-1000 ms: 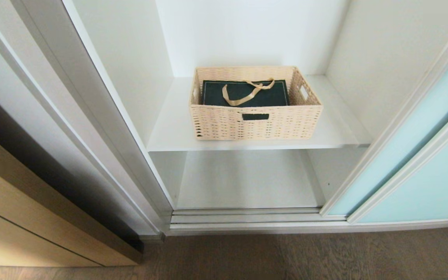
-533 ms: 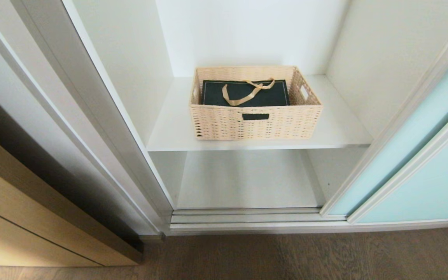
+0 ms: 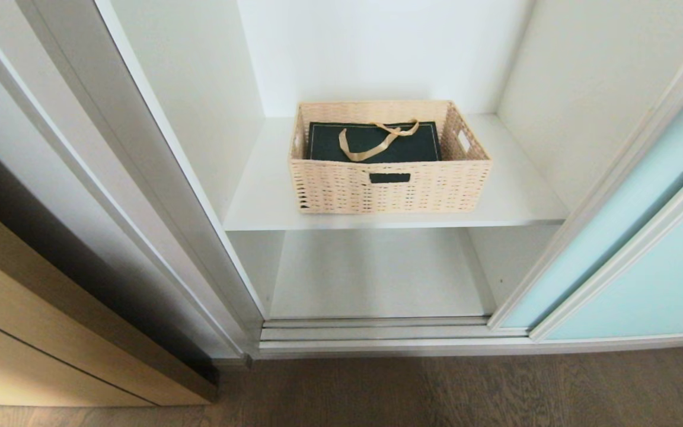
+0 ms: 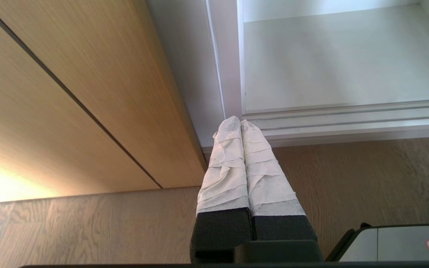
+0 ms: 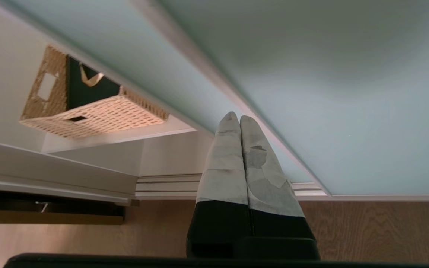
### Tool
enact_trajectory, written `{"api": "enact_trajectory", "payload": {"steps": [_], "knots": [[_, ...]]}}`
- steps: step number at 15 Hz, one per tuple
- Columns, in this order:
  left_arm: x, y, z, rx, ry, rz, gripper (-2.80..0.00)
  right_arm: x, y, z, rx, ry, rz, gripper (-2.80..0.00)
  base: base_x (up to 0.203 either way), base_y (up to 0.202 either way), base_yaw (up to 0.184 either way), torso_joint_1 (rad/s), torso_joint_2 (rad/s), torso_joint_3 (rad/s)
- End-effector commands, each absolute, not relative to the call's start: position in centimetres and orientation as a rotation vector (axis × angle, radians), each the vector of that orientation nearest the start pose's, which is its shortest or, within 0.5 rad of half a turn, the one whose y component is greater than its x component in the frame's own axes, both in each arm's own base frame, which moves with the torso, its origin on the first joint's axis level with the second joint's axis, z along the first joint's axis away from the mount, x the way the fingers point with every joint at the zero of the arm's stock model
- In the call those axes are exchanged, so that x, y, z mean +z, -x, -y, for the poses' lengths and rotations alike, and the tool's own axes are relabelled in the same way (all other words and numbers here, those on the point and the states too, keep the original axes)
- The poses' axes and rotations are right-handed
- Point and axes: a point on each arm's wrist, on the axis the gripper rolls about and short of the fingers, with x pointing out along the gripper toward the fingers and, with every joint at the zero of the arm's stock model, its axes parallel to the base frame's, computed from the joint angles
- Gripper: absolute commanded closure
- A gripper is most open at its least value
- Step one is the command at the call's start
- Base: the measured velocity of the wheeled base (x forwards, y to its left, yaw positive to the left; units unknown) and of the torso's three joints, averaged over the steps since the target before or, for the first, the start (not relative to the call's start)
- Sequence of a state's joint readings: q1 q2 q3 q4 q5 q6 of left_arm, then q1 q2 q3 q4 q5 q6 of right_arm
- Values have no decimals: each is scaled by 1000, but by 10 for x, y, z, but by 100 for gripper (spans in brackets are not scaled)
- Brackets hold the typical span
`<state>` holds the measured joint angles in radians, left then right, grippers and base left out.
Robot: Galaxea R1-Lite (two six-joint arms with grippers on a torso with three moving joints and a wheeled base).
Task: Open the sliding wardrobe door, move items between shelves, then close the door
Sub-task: Close the door
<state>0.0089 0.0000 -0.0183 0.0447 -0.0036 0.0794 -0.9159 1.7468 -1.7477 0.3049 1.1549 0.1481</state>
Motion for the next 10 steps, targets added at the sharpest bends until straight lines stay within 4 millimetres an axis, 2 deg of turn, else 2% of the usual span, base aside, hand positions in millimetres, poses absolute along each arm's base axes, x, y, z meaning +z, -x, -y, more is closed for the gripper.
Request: {"api": "enact_trajectory", "payload": {"steps": [1,5,10], "knots": [[76,24,0,3,-80,-28,0,340,-214,236,229,-418,-184,0,0,0,0,0,0,0],[76,24,0,5,-80,-29,0,341,-230,231,211,-403,-193,0,0,0,0,0,0,0],[76,24,0,5,-80,-28,0,346,-238,225,226,-448,-195,0,0,0,0,0,0,0]]}}
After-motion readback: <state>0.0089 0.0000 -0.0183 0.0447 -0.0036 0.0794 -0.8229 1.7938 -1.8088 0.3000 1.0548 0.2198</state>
